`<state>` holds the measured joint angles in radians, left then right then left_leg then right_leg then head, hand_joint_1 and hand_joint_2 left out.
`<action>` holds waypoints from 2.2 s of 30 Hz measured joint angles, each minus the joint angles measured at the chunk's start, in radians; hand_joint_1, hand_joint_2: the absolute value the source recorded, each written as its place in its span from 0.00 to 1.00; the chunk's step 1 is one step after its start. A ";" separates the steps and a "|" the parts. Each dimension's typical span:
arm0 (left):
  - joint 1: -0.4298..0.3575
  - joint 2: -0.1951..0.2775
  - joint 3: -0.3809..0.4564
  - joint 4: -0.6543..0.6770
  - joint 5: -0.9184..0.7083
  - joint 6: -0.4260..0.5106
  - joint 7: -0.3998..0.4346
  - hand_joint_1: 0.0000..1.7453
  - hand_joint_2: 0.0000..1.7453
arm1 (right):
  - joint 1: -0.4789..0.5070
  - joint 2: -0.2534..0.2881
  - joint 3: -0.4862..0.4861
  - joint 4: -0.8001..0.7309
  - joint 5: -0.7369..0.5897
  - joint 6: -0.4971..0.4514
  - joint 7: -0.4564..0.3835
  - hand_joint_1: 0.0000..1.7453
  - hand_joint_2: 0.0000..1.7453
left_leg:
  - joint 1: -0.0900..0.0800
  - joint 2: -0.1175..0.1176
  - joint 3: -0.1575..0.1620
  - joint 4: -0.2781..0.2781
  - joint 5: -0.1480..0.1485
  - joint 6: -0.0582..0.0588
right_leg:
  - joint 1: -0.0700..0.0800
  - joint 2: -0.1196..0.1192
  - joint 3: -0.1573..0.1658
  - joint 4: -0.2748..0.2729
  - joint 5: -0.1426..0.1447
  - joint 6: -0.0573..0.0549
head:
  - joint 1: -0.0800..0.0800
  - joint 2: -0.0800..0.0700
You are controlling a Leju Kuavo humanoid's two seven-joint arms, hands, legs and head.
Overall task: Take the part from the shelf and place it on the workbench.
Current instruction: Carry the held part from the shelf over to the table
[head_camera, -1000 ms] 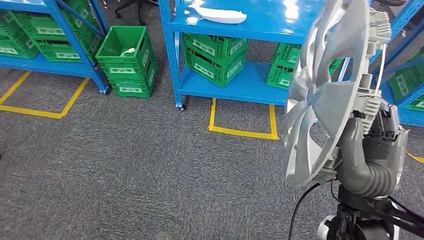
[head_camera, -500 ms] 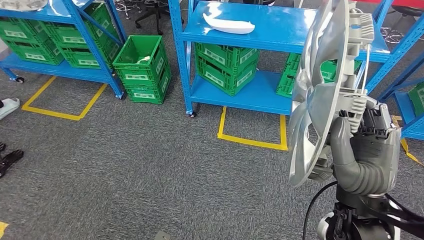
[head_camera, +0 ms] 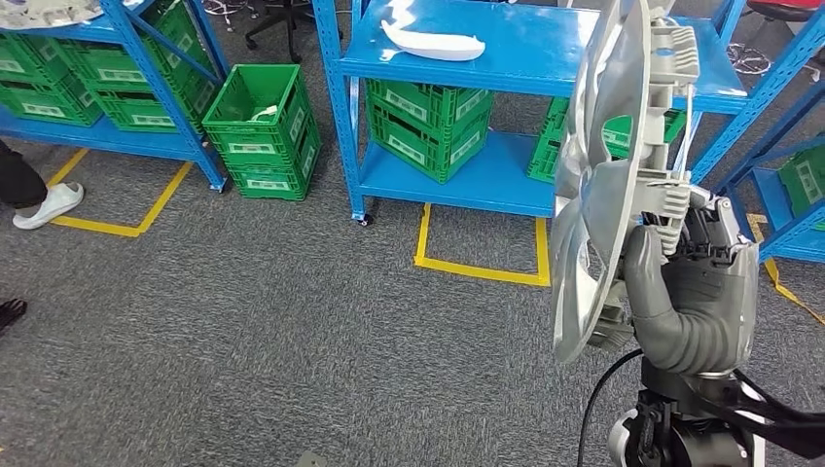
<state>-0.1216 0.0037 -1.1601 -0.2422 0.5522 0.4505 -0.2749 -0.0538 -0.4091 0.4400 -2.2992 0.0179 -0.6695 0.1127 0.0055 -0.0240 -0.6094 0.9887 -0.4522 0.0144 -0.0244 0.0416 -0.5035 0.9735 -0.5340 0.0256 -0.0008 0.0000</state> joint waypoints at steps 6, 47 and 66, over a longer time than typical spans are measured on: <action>0.002 -0.004 0.000 0.000 0.001 -0.002 0.002 0.00 1.00 | -0.027 -0.004 0.013 0.011 0.008 0.013 0.017 1.00 1.00 | 0.012 0.001 0.033 -0.040 0.011 0.001 | -0.004 -0.033 -0.116 0.246 -0.130 0.021 | 0.022 0.000; 0.005 -0.006 -0.001 0.006 0.011 -0.004 0.016 0.00 1.00 | -0.076 -0.024 0.060 0.046 -0.036 0.058 0.029 1.00 1.00 | -0.032 -0.070 -0.009 0.042 -0.036 -0.001 | 0.008 0.004 -0.047 0.027 0.025 -0.028 | 0.022 0.000; 0.000 0.030 0.022 0.022 0.190 0.021 -0.005 0.00 1.00 | -0.096 -0.012 0.081 0.060 -0.075 0.124 -0.064 1.00 1.00 | -0.017 0.021 -0.029 0.045 -0.016 0.018 | 0.008 -0.052 -0.092 0.255 -0.155 0.007 | 0.023 0.000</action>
<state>-0.1215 0.0338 -1.1385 -0.2206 0.7427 0.4712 -0.2800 -0.1503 -0.4207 0.5215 -2.2396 -0.0576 -0.5454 0.0491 -0.0115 -0.0035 -0.6380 1.0334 -0.4680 0.0325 -0.0164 -0.0099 -0.5950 1.2284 -0.6893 0.0327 0.0217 0.0000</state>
